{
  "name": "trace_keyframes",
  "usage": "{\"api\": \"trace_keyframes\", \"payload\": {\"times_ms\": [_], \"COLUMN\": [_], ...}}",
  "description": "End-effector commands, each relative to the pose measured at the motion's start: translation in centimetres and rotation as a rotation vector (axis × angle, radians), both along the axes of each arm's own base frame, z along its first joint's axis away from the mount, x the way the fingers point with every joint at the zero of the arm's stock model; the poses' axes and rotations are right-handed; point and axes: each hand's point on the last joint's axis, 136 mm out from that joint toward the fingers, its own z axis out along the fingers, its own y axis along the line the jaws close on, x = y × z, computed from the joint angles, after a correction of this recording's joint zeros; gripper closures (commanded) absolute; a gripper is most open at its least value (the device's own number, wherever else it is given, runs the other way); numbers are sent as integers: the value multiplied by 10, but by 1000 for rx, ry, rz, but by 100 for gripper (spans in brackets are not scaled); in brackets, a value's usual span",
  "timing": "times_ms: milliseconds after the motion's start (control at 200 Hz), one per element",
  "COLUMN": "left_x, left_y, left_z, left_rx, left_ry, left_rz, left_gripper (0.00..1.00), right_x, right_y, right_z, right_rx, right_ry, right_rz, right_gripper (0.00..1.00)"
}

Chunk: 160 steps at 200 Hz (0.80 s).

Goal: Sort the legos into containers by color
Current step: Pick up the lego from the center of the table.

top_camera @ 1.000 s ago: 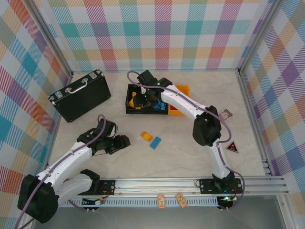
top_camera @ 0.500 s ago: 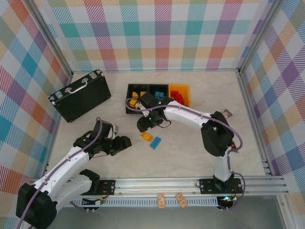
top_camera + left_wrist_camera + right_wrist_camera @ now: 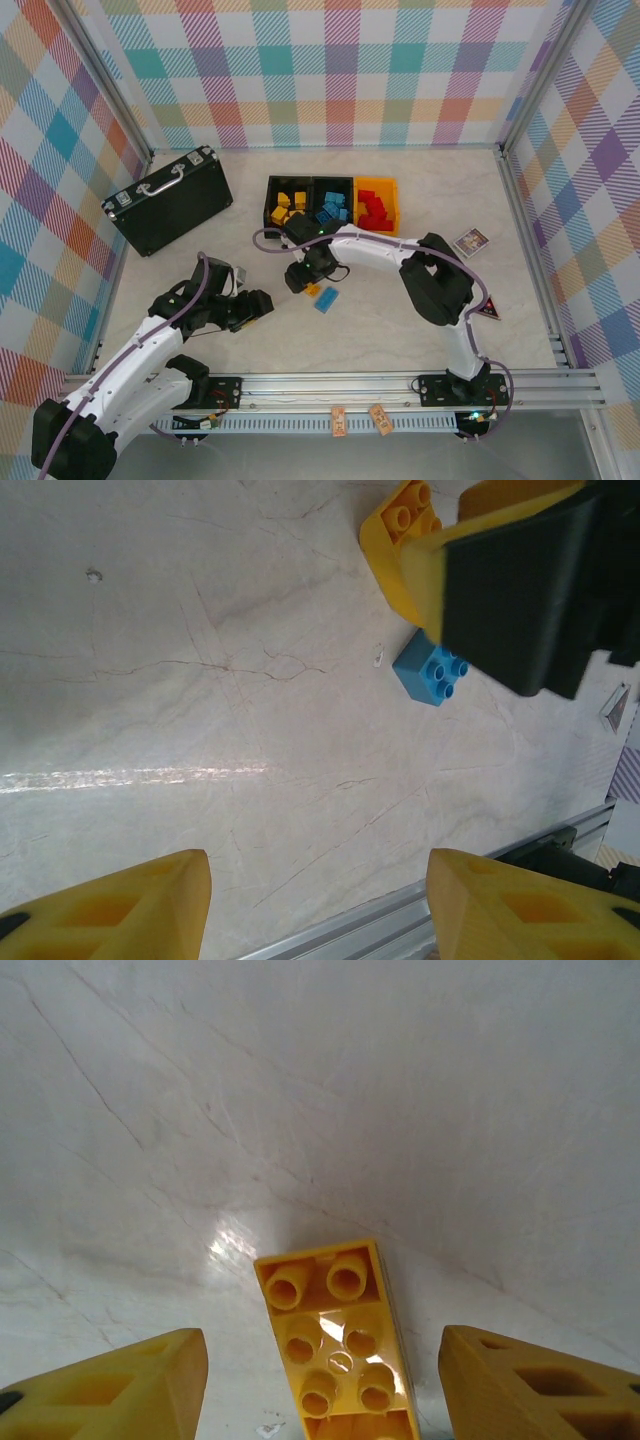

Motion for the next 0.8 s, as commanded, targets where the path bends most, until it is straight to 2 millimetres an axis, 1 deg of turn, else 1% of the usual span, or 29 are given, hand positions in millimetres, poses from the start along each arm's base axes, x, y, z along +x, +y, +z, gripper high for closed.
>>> {"api": "trace_keyframes", "payload": {"times_ms": [0, 70, 215, 365, 455, 630, 695, 795], "left_x": [-7, -6, -7, -6, -6, -6, -6, -6], "left_y": [5, 5, 6, 7, 8, 8, 8, 9], "left_z": [-8, -8, -10, -11, -12, -13, -13, -13], "left_rx": [15, 17, 24, 30, 32, 34, 35, 37], "left_ry": [47, 49, 54, 53, 52, 54, 52, 51], "left_rz": [16, 16, 21, 24, 28, 31, 29, 32], "left_gripper": [41, 41, 41, 42, 42, 42, 42, 42], "right_x": [-9, -13, -18, -15, -14, -12, -12, -11], "right_y": [-1, -3, -4, -6, -7, -7, -7, -7], "right_z": [-13, -19, -23, -25, -26, -30, -31, -31], "right_rx": [-28, -42, -55, -75, -84, -103, -103, -105], "right_ry": [10, 18, 15, -1, -3, 1, 1, 0], "right_rz": [8, 7, 13, 15, 14, 10, 7, 5], "right_gripper": [40, 42, 54, 55, 62, 65, 72, 73]}}
